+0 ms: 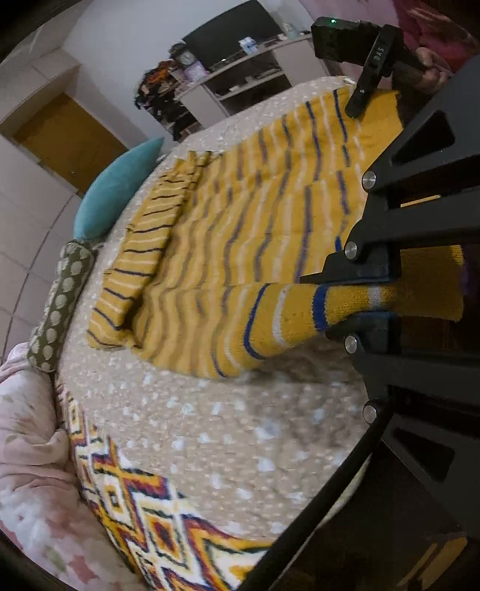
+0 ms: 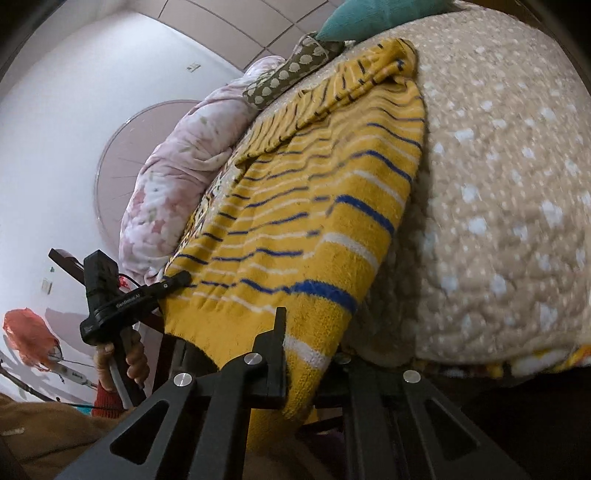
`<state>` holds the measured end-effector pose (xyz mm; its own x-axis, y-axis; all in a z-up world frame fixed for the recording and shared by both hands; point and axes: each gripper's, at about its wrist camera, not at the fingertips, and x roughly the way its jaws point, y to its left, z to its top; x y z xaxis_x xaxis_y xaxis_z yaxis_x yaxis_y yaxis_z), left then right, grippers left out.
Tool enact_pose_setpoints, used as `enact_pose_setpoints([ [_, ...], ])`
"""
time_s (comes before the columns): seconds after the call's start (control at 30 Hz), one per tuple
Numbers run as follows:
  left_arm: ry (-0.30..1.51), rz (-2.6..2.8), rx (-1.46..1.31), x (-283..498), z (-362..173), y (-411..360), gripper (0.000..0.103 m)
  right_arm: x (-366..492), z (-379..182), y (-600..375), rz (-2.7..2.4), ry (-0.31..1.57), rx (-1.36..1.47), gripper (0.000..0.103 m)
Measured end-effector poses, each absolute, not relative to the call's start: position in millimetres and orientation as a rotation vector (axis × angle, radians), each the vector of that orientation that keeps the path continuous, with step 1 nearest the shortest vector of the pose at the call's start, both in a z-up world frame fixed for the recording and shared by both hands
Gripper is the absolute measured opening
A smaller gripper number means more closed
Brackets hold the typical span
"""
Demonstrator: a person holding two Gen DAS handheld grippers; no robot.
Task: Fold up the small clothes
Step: 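Grasp the hem with both grippers and fold it up toward the collar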
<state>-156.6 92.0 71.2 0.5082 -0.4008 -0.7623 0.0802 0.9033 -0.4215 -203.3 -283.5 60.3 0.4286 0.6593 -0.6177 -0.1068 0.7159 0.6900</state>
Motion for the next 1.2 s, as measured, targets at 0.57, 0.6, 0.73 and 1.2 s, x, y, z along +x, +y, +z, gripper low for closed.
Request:
enact_pose_setpoints([
  [0.57,0.891,-0.264,-0.431,50,128,66,0.009,-18,153,-285,0.363,0.834,0.444,0.009],
  [0.6,0.905,-0.254,-0.436,60,124,65,0.009,-8,151,-285,0.348,0.842,0.446,0.009],
  [0.73,0.965,-0.225,-0.447,94,102,64,0.01,29,137,-289,0.305,0.886,0.474,0.009],
  [1.2,1.029,-0.255,-0.768,175,56,91,0.029,147,66,-326,0.245,1.015,0.702,0.041],
])
